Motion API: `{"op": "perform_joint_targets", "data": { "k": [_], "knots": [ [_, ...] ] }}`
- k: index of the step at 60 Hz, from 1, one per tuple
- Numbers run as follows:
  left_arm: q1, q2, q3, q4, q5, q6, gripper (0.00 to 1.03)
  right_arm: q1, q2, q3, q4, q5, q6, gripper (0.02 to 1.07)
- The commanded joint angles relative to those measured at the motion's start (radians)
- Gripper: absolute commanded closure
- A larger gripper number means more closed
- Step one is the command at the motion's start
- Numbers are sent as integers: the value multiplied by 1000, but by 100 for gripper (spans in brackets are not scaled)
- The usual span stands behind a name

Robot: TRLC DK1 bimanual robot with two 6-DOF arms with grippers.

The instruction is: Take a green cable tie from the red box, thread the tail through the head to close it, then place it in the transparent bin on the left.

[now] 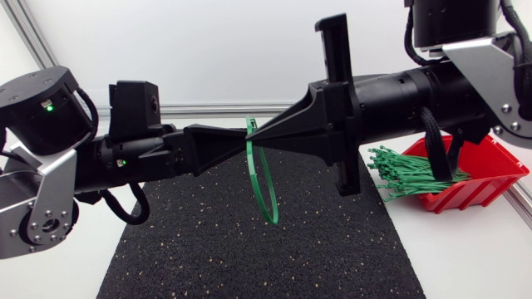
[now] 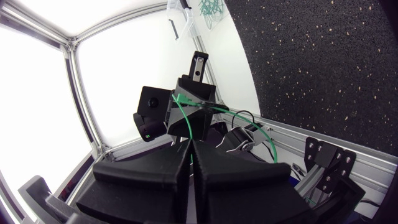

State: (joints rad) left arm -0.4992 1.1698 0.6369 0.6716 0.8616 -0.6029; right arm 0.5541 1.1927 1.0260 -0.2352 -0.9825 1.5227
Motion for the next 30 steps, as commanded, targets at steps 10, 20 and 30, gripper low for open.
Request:
{"op": "perform_joint_targets", "data": {
  "k": [10, 20, 30],
  "knots": [
    [7, 25, 27, 22, 2, -12, 100, -5, -25, -23, 16, 4, 36, 101],
    [30, 41, 35, 29, 2, -9, 100, -5, -27, -27, 17, 4, 36, 101],
    [30, 28, 41, 31, 2, -14, 100, -5, -22, -35, 22, 4, 36, 101]
  ]
}}
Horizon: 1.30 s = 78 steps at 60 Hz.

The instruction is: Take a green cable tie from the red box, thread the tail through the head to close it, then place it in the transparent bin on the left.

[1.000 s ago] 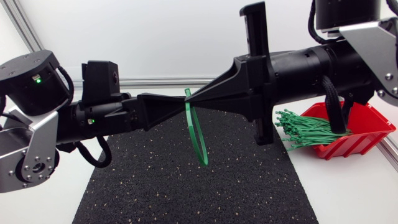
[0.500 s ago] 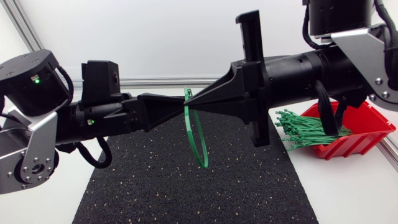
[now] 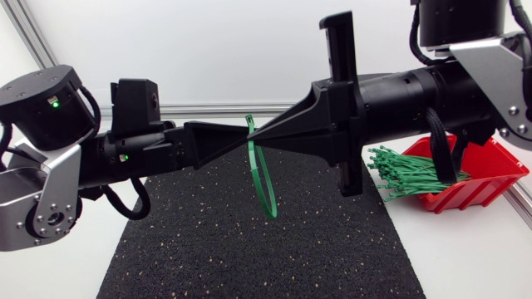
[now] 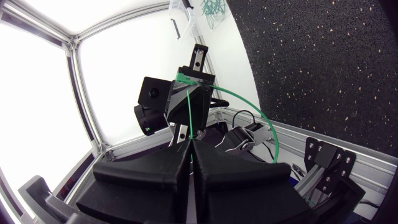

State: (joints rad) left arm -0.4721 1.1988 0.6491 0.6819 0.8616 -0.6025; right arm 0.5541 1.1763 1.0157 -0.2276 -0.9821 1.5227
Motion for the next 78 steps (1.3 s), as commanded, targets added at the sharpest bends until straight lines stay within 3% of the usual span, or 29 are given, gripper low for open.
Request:
{"op": "perform_joint_targets", "data": {
  "k": [1, 78],
  "knots": [
    [3, -2, 27, 21, 2, -14, 100, -6, -4, -25, 14, 3, 36, 101],
    [-34, -61, -12, 19, 2, -25, 100, -22, -9, -35, 40, 13, 36, 101]
  ]
}}
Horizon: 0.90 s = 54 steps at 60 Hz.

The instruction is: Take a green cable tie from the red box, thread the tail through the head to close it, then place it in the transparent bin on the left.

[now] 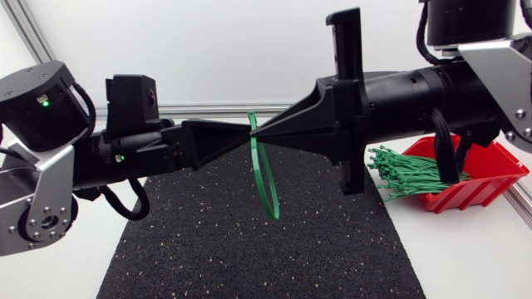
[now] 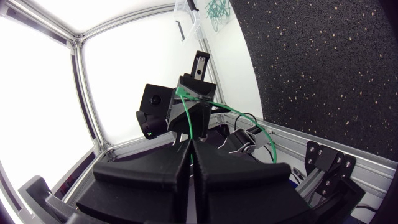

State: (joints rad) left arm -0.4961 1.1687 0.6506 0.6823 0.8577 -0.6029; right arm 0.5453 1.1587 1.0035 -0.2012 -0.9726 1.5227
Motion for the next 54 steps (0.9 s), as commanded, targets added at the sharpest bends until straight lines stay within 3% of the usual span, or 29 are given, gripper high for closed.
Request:
{"op": "perform_joint_targets", "data": {
  "k": [1, 54],
  "knots": [
    [-12, -34, -16, 19, 6, -24, 100, -13, 9, -22, 14, 3, 36, 101],
    [-53, -63, -52, 19, -17, 37, 100, -22, 4, -29, 31, 12, 36, 101]
  ]
}}
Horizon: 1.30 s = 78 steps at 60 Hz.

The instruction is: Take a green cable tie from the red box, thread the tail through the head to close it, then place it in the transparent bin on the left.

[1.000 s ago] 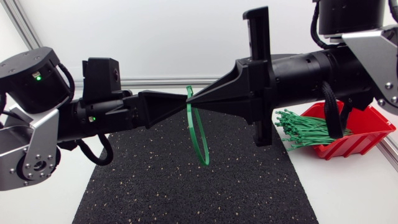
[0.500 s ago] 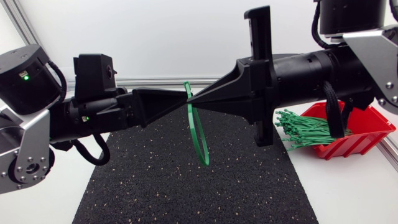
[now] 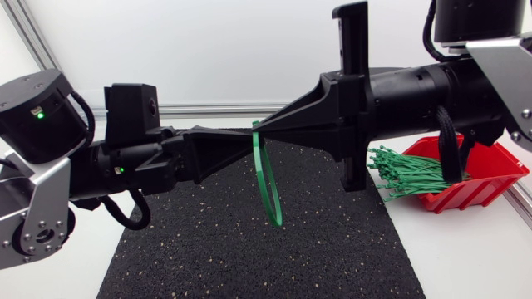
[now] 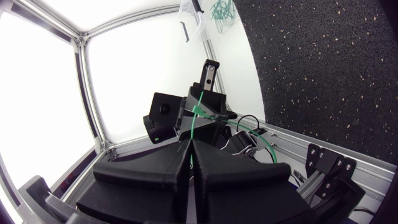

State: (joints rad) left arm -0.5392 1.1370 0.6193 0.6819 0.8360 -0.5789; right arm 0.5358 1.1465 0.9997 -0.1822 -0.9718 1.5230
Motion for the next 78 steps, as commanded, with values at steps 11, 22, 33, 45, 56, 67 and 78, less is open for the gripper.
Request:
{"op": "perform_joint_targets", "data": {
  "k": [11, 22, 33, 45, 56, 67, 78],
  "knots": [
    [-10, -48, -15, 18, -9, 13, 100, -19, 25, -29, 10, 12, 35, 101],
    [-42, -77, -30, 13, -28, 21, 100, -23, 39, -23, 9, 15, 35, 101],
    [-81, -105, -55, 7, -58, 44, 100, -25, 41, -19, 10, 16, 35, 101],
    [-94, -141, -55, -10, -60, 44, 100, -27, 52, -18, 9, 22, 35, 101],
    [-113, -178, -61, -30, -60, 47, 100, -28, 61, -12, -2, 36, 35, 101],
    [-88, -138, -58, -30, -63, 86, 100, -25, 47, -9, -13, 7, 35, 84],
    [-42, -95, -58, -25, -58, 109, 100, -25, 9, -13, -8, -19, 31, 76]
  ]
}}
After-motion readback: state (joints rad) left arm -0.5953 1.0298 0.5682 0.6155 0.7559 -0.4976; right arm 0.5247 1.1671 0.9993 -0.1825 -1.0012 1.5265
